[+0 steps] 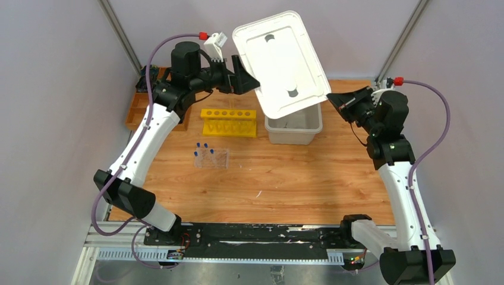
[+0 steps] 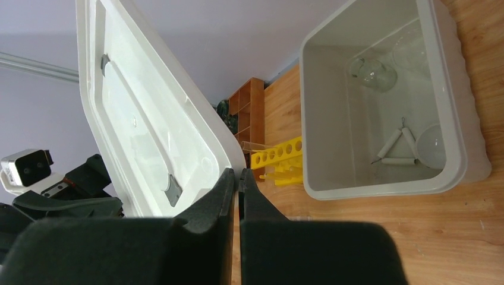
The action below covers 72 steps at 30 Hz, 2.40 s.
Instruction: Organize the chemistry lab equipment
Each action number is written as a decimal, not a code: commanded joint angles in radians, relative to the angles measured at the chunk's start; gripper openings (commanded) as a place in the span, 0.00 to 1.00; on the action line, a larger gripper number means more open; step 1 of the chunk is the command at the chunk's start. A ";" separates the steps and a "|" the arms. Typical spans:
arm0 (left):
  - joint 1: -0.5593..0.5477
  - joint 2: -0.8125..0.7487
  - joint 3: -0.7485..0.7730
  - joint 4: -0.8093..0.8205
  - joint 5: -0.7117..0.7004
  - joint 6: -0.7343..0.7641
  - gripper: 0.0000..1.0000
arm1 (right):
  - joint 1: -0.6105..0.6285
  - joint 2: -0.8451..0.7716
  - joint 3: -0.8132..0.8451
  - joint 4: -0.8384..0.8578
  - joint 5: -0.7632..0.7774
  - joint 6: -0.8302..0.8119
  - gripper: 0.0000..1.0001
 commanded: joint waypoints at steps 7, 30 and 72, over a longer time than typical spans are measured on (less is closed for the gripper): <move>0.001 -0.017 -0.018 0.173 0.117 -0.135 0.79 | 0.095 -0.015 -0.008 0.099 0.055 0.031 0.00; -0.164 -0.042 0.175 0.008 -0.319 0.769 0.11 | 0.178 -0.095 0.125 -0.173 0.313 -0.218 0.74; -0.424 -0.022 -0.711 1.019 -0.422 2.102 0.00 | -0.034 0.043 0.188 -0.381 0.192 -0.437 0.85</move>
